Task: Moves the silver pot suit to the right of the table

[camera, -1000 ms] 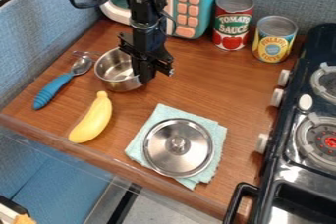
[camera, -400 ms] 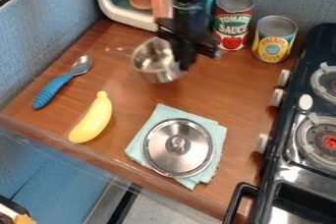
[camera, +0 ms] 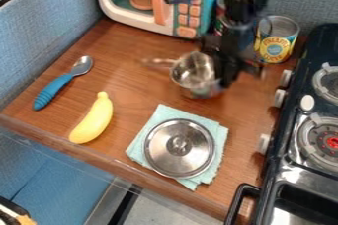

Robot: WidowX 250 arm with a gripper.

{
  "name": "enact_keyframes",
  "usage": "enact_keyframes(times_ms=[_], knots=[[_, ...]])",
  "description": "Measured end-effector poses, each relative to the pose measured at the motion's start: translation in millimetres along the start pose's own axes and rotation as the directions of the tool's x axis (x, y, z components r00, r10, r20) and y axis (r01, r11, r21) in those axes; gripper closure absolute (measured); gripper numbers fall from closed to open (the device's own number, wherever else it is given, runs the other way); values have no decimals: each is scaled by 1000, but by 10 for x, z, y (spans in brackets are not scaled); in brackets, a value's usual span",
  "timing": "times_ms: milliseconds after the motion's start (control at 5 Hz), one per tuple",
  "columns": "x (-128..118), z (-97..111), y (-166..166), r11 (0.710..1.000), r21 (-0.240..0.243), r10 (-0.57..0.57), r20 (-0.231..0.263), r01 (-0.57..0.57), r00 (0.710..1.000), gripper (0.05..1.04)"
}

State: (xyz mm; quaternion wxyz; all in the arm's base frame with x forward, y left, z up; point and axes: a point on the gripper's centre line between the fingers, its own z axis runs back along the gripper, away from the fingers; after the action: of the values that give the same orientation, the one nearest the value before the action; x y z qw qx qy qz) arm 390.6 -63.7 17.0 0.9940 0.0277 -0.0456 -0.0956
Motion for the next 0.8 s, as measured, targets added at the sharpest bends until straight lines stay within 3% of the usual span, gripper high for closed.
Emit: enact_keyframes(times_ms=[400, 600, 800], knots=[[149, -188, -136, 999, -21, -36, 0, 36, 999, 991], [146, -190, -201, 998, -20, -51, -1, 51, 999, 912], [106, -157, -231, 999, 2, -43, -27, 43, 999, 689]])
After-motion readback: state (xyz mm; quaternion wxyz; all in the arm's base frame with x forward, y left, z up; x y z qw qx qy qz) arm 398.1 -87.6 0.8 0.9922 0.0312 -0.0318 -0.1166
